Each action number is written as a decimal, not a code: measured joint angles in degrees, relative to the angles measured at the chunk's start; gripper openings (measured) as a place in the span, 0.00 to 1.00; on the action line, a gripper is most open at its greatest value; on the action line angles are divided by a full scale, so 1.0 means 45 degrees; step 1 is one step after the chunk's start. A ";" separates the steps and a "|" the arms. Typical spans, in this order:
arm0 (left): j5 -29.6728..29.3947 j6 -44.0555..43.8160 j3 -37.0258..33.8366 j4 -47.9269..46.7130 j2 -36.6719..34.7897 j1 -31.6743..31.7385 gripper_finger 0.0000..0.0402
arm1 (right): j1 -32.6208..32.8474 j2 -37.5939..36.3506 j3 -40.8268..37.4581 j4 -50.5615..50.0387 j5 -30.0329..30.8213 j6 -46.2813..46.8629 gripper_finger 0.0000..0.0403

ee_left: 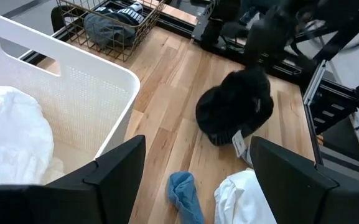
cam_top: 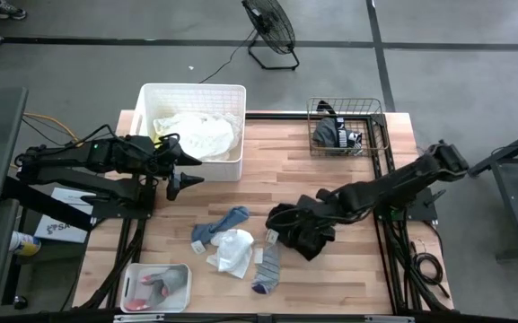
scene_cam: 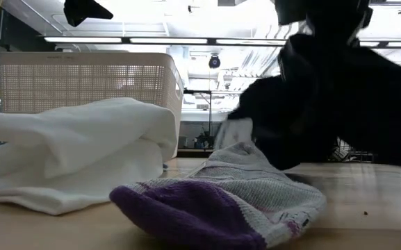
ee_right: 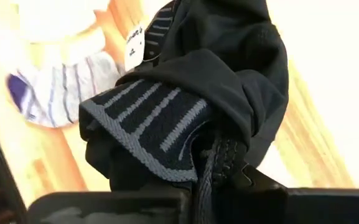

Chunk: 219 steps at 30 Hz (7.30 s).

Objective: Pick & Place Cloths
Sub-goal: Put the black boxer shorts into the gold wire basket, then put the white shorts into the gold wire basket

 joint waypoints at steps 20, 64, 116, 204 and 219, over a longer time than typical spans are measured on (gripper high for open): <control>-0.0087 -0.0005 0.0000 0.0072 0.0000 0.0001 0.71 | -0.0089 -0.4495 0.0029 0.0403 0.3252 -0.1358 0.04; -0.0415 -0.0053 0.0000 0.0715 0.0039 -0.0001 0.71 | -0.5313 -0.6404 0.0034 -0.1296 1.0263 0.0411 0.04; -0.0621 -0.0285 0.0000 0.0690 0.0039 -0.0003 0.71 | -1.4208 0.1765 0.0034 -0.1148 0.3907 0.0924 0.04; 0.4471 0.1776 0.0009 0.0742 0.3952 -0.0017 0.71 | -0.8800 -0.4690 0.0034 -0.2566 0.3075 -0.0713 0.77; 0.4838 0.4148 0.0010 0.2259 0.7427 -0.1859 0.71 | -0.7666 -0.4690 0.0034 -0.2569 0.3312 -0.0558 0.77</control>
